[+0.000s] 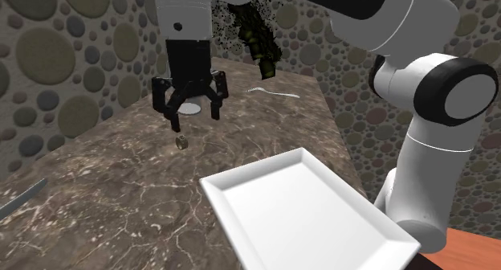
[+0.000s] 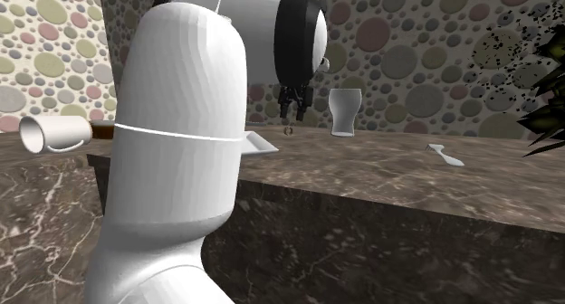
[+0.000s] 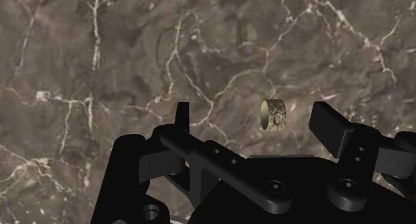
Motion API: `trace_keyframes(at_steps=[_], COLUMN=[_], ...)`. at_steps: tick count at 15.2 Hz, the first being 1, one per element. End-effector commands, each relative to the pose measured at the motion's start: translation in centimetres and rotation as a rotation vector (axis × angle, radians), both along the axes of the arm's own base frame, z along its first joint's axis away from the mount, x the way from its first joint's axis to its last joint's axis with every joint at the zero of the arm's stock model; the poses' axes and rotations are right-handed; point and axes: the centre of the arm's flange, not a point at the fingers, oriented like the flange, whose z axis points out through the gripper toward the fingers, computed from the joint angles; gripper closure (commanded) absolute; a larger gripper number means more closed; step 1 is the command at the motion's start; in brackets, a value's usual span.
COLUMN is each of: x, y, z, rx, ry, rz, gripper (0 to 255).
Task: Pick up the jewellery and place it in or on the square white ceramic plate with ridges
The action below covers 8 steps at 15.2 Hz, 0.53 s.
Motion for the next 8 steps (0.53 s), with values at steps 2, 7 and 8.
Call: trace_keyframes(at_steps=[2, 7, 8], x=[1.3, 0.7, 0.6], y=[3.0, 3.0, 3.0], z=[0.1, -2.5, -3.0], rx=[-0.002, -0.002, -0.002], ry=[0.014, 0.014, 0.014], rz=[-0.001, -0.001, -0.001], gripper=[0, 0, 0])
